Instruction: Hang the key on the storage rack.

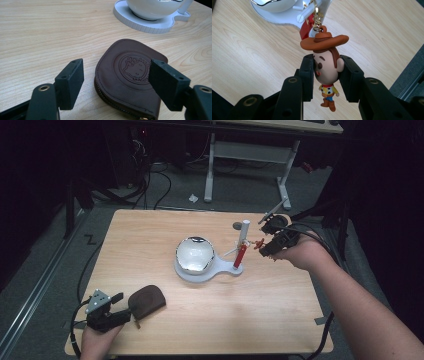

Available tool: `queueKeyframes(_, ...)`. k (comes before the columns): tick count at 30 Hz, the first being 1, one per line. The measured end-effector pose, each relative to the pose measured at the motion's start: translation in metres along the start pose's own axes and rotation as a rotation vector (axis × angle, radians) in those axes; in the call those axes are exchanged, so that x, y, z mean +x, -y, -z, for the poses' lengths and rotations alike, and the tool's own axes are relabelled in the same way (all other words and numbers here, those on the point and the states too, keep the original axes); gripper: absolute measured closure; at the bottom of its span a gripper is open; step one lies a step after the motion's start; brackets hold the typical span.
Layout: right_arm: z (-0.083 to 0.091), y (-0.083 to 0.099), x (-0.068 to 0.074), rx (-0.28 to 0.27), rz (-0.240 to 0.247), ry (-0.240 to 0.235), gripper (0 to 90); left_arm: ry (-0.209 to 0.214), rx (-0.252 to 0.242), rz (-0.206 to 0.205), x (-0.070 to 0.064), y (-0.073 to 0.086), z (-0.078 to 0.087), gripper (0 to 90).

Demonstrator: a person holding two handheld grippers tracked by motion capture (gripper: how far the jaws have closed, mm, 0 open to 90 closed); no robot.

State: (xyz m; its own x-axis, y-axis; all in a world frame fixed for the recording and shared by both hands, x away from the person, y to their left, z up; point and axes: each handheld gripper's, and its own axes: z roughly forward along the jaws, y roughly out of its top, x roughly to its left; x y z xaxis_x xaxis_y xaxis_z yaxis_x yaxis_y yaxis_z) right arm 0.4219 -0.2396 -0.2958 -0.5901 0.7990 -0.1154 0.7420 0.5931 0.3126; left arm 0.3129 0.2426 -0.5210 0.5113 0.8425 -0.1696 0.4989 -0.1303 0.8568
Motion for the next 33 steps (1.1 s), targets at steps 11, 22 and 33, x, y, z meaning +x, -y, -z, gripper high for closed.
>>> queueKeyframes(11,-0.028,0.008,-0.003,-0.004,-0.023,-0.036,66.1,0.001,0.005,-0.002,0.000,0.000,-0.001,28.9)
queueKeyframes(22,-0.064,0.014,-0.003,-0.037,-0.064,-0.083,65.7,0.001,0.007,-0.003,0.000,0.000,-0.001,28.9)
queueKeyframes(33,-0.083,0.019,-0.001,-0.080,-0.112,-0.098,60.3,0.004,0.010,-0.005,0.000,0.000,-0.002,28.9)
